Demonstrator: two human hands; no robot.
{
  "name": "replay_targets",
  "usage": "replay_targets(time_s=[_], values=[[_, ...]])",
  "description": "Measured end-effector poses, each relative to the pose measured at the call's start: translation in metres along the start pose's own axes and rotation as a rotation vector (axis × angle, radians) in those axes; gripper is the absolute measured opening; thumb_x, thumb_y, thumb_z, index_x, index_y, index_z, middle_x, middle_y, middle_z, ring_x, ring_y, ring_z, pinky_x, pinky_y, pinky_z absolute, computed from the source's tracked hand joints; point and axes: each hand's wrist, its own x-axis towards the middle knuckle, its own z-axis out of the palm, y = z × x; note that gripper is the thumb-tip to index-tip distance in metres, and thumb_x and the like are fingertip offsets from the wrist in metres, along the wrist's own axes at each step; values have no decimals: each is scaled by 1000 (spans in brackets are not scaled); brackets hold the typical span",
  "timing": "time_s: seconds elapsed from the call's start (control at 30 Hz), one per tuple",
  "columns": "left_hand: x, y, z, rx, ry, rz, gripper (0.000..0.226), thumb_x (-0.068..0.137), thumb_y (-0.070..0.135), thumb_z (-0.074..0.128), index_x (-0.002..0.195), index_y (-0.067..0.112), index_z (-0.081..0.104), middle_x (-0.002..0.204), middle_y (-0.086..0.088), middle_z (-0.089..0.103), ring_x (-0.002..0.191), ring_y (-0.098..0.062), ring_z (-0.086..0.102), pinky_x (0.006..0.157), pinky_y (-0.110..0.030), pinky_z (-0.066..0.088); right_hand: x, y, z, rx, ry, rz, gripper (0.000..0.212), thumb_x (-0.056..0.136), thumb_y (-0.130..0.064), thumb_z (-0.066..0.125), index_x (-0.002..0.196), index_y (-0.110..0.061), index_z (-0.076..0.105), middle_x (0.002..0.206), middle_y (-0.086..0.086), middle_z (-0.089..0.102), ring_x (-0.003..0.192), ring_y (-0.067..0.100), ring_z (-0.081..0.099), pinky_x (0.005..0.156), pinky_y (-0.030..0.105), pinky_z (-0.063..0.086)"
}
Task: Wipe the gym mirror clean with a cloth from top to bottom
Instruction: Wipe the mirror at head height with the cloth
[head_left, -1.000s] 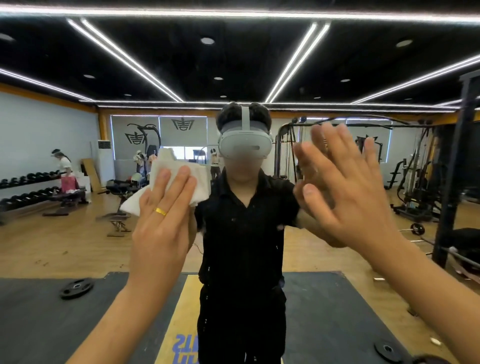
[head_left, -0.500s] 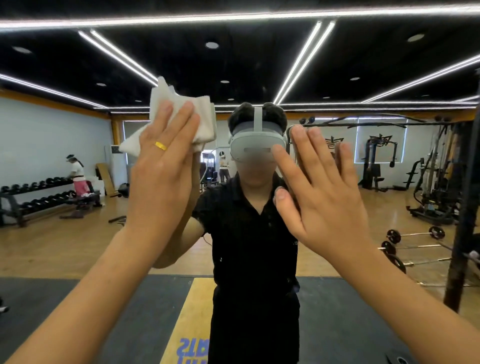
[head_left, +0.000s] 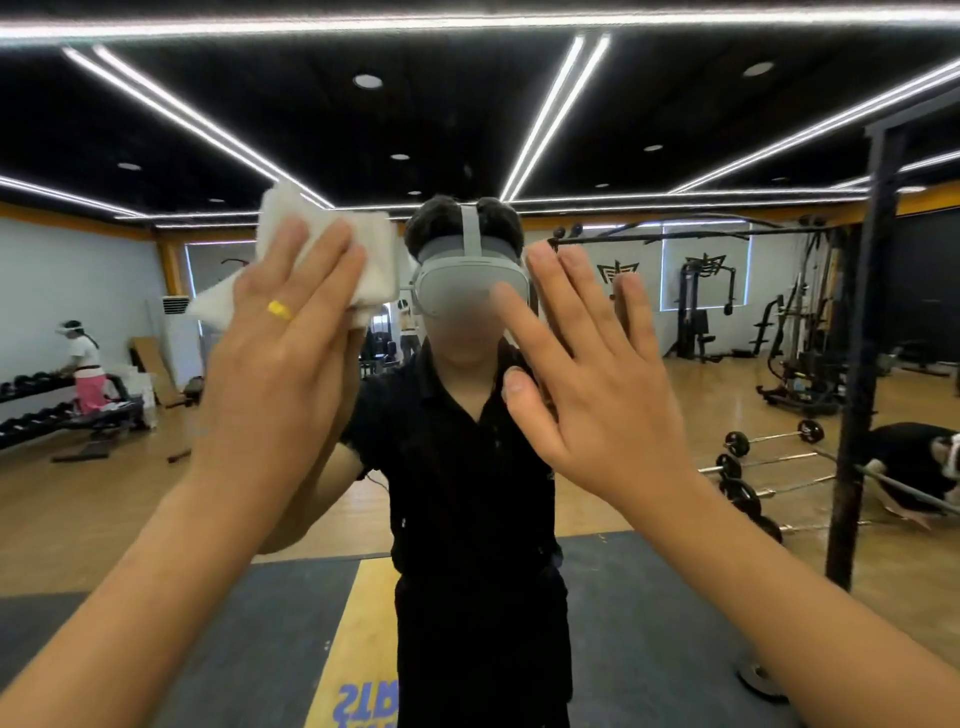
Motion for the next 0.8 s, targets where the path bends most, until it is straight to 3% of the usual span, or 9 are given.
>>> replay_targets(time_s=[0.07, 0.17, 0.37, 0.8], values=[[19, 4, 5, 8, -18, 43, 41, 106, 10, 50, 146, -1, 52, 155, -14, 47, 149, -34, 29, 114, -60, 37, 0, 0, 1, -13, 3, -2, 61, 104, -37, 44, 162, -20, 32, 170, 12, 20, 159, 28, 13, 127, 59, 11], [23, 4, 9, -7, -39, 143, 51, 95, -8, 66, 144, -2, 53, 154, -14, 49, 148, -30, 27, 113, -60, 39, 0, -1, 0, -14, 11, 2, 60, 104, -37, 42, 161, -19, 33, 170, 12, 20, 159, 27, 13, 127, 58, 10], [-31, -21, -8, -35, -37, 120, 52, 94, -8, 66, 144, 3, 56, 153, -9, 50, 149, -28, 32, 107, -63, 44, 0, -1, 0, -28, 9, 0, 61, 105, -39, 35, 162, -18, 31, 170, 13, 19, 159, 30, 13, 127, 58, 7], [3, -16, -8, -95, -65, 153, 58, 89, -13, 68, 143, -1, 55, 153, -14, 50, 148, -30, 30, 111, -60, 39, 2, -3, -2, -16, 2, 2, 63, 102, -35, 40, 161, -17, 31, 171, 13, 18, 159, 29, 12, 127, 60, 10]])
